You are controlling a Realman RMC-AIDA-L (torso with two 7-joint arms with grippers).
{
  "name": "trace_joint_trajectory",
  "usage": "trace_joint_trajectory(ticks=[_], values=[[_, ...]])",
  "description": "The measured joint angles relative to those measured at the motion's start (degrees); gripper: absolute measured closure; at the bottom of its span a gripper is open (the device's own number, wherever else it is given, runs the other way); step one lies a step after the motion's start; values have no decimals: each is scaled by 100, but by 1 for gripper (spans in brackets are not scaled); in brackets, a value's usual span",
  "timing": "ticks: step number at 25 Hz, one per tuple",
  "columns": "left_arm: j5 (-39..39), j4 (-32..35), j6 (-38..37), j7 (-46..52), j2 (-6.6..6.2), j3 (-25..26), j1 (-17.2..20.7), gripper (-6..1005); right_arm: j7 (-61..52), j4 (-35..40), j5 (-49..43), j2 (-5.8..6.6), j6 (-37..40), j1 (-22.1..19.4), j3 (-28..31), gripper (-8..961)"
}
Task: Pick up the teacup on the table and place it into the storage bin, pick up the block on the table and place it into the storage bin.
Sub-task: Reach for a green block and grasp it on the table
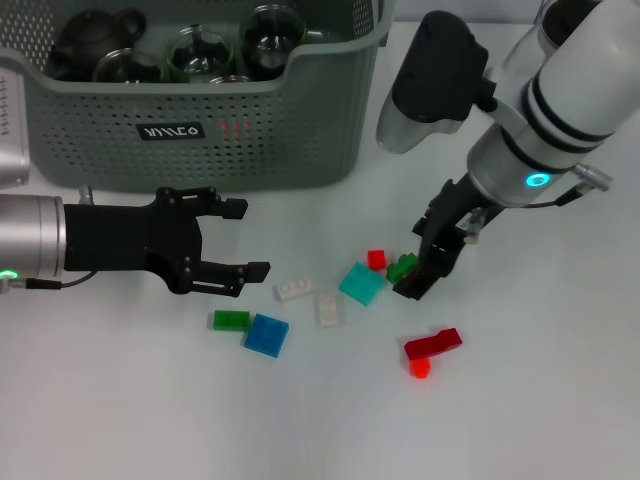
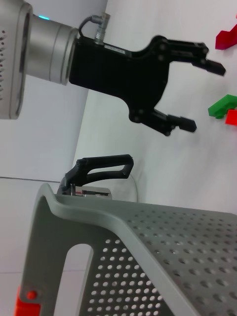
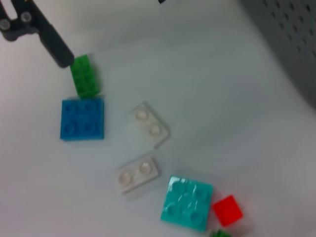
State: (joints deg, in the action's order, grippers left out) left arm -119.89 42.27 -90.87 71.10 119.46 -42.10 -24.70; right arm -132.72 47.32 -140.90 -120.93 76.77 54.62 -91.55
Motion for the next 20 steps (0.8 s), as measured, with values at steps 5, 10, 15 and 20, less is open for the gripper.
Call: trace_joint_trajectory(ticks=[5, 10, 15, 20], values=[[5, 7, -1, 0, -1, 0, -12, 126, 25, -169, 199, -1, -410, 20, -333, 57], [8, 2, -1, 0, -1, 0, -14, 126, -13, -180, 228, -1, -554, 23, -576, 58], [10, 1, -1, 0, -1, 0, 2, 126, -21, -207, 218, 2, -580, 24, -616, 58], [10, 1, 50, 0, -1, 0, 15, 126, -45, -265, 200, -1, -777, 22, -672, 61]])
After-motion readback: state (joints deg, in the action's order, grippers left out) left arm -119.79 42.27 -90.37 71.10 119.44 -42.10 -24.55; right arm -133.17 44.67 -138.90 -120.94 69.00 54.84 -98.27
